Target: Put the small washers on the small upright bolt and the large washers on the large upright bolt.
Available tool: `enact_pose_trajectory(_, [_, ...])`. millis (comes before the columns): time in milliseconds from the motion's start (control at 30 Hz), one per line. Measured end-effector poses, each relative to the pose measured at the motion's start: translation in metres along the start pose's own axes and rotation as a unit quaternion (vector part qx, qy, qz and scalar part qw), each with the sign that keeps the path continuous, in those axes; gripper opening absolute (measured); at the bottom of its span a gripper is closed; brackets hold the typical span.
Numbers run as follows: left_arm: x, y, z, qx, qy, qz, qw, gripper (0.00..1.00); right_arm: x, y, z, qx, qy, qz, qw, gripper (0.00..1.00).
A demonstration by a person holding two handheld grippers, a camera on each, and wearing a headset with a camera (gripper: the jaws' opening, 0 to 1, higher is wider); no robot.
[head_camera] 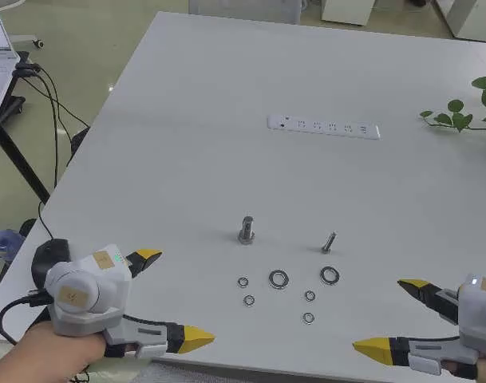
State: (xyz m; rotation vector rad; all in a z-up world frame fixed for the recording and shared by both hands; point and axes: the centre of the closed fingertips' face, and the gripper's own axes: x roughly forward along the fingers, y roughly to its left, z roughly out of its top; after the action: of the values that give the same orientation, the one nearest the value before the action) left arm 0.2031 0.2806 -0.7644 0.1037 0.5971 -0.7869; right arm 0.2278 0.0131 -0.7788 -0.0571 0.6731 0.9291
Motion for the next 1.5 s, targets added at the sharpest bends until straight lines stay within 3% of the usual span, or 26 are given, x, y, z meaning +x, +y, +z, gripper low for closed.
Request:
enact_pose_trajectory(467, [0.005,-0.002,0.0,0.011,0.004,-0.014,0.9998,0.98,0.002,0.0,-0.003,0.006,0.019,0.0,0.9998,0.93])
enact_pose_trajectory(900, [0.012,-0.008,0.005,0.019,0.001,-0.029,0.9994,0.98,0.01,-0.002,0.015,0.008,0.01,-0.017,0.9998,0.92])
enact_pose_trajectory(1200, [0.02,-0.017,0.012,0.021,-0.003,-0.032,0.9993,0.98,0.021,0.003,0.029,-0.028,0.034,0.0,0.999,0.88])
enact_pose_trajectory(1500, [0.029,-0.024,0.008,0.025,0.008,-0.038,0.999,0.98,0.041,0.007,0.037,-0.07,0.064,0.028,0.995,0.78])
